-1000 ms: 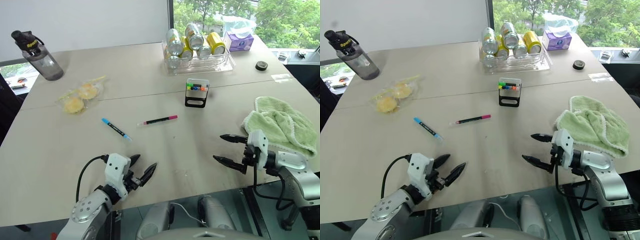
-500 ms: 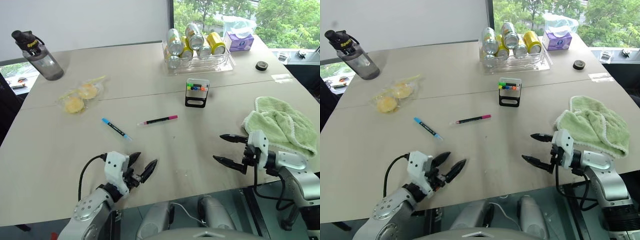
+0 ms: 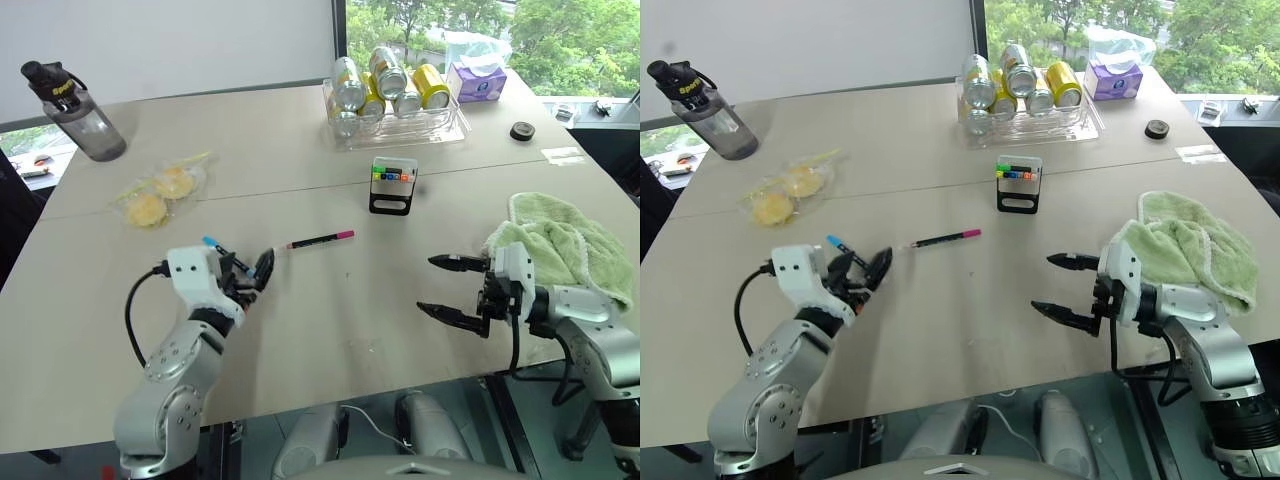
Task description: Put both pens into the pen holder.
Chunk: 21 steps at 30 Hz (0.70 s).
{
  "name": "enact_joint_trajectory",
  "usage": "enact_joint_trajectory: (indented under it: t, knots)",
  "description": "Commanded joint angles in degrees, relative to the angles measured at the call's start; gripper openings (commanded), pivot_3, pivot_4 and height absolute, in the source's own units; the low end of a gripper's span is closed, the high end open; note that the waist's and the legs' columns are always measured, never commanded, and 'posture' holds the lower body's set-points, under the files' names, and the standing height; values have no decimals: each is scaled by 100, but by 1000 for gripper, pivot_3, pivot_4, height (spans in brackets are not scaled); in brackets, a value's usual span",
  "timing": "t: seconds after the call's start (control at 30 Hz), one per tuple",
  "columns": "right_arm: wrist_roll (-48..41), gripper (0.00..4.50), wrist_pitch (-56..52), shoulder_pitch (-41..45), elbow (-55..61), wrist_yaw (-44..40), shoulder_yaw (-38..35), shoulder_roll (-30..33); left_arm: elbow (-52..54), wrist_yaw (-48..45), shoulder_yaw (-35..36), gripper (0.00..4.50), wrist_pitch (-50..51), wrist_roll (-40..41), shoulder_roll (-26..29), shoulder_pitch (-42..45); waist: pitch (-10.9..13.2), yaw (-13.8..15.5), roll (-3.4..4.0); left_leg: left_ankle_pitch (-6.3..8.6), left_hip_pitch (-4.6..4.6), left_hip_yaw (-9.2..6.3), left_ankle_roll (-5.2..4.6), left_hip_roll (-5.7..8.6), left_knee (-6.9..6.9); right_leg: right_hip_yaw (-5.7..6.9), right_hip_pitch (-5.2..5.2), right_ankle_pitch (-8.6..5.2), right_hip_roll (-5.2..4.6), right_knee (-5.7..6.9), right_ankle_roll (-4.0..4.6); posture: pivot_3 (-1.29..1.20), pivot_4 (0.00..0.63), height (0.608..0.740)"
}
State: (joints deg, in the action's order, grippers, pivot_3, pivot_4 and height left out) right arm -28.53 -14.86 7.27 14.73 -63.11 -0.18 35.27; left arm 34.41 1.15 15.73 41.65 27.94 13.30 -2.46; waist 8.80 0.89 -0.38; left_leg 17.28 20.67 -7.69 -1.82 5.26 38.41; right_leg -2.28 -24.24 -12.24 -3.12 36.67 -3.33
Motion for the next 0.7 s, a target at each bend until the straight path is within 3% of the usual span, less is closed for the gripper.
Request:
enact_joint_trajectory:
  t: [0.03,0.37,0.7]
  knots:
    - [-124,4455,-51,203,252,-10,8,31,-141,984,245,3843,640,-503,-127,393,-1,4,-2,0,0,0,0,1,0,0,0,0,0,0,-1,0,150,739]
    - [-27,4455,40,205,157,-9,103,-27,-941,1549,-23,3843,693,-1513,-270,957,-3,36,-10,-1,13,0,1,3,-1,0,-16,1,-1,3,0,0,150,739]
    - [15,4455,93,168,141,81,94,-28,-994,1290,-146,3843,567,-1735,-423,1045,-4,7,-10,-1,12,2,2,4,0,-6,-19,1,-1,7,0,0,150,739]
